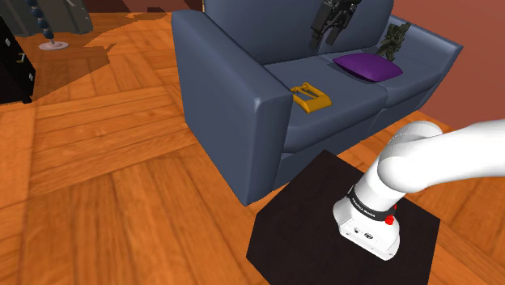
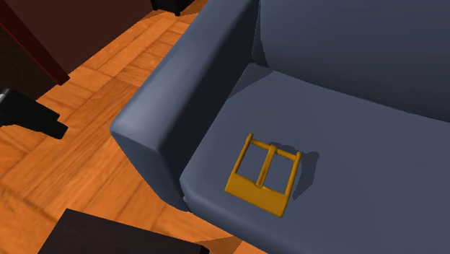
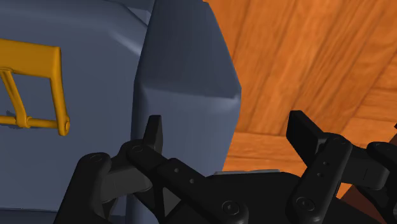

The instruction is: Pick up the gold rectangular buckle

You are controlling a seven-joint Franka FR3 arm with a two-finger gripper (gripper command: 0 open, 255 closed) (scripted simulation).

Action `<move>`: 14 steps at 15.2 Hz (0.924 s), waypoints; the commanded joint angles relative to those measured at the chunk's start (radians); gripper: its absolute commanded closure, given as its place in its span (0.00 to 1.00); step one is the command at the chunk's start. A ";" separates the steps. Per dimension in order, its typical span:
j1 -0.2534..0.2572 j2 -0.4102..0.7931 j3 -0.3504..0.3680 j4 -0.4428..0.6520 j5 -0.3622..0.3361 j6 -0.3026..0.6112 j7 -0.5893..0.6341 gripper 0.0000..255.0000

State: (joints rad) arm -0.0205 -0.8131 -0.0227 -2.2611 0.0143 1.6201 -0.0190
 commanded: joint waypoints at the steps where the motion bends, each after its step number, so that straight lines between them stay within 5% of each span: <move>1: 0.000 0.000 0.000 0.000 0.000 0.000 0.000 0.00; 14: -0.063 0.274 -0.204 -0.037 -0.070 0.257 -0.172 0.00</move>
State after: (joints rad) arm -0.0773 -0.5583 -0.2078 -2.2998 -0.0508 1.8619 -0.1731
